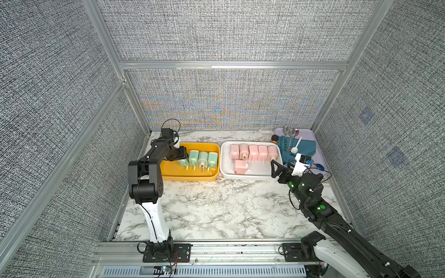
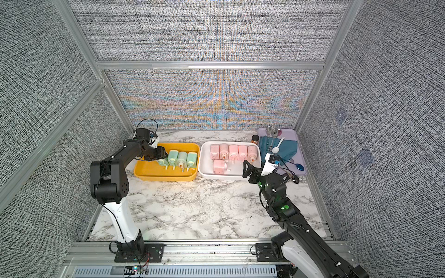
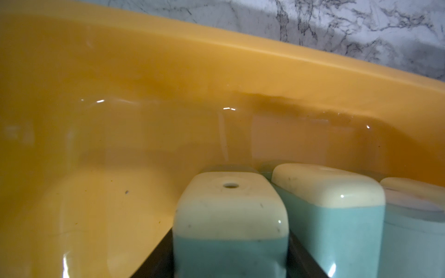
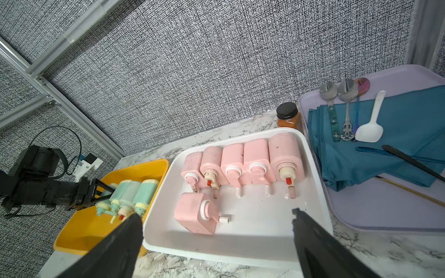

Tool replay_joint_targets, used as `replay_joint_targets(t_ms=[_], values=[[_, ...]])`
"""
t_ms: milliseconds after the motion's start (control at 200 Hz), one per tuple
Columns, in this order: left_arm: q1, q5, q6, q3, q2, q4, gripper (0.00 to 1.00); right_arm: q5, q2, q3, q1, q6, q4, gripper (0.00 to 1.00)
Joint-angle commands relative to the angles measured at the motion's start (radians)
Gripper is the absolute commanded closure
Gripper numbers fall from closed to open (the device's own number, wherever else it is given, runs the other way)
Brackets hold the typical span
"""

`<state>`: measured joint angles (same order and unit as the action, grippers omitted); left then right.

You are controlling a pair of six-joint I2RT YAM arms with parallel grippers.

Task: Place the pencil sharpeners by color into the storage box
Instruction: Place the pencil sharpener in the storage box.

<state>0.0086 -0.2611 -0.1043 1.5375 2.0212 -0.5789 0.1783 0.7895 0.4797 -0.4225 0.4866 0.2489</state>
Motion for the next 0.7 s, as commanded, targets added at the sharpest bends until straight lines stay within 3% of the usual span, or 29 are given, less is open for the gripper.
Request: replay_joint_targets(t_ms=[0, 290, 515, 696], values=[[-0.002, -0.018, 0.009, 0.004, 0.011, 0.001, 0.82, 0.003, 0.004, 0.012, -0.001, -0.01, 0.003, 0.01], [-0.014, -0.026, 0.006, 0.005, 0.02, 0.002, 0.61, 0.001, 0.003, 0.014, -0.001, -0.008, -0.002, 0.01], [-0.018, -0.035, 0.002, 0.0, 0.019, 0.007, 0.32, 0.003, -0.001, 0.018, 0.0, -0.016, -0.012, 0.01], [-0.018, -0.023, -0.009, 0.015, 0.013, 0.004, 0.26, 0.004, 0.002, 0.017, 0.0, -0.017, -0.013, 0.01]])
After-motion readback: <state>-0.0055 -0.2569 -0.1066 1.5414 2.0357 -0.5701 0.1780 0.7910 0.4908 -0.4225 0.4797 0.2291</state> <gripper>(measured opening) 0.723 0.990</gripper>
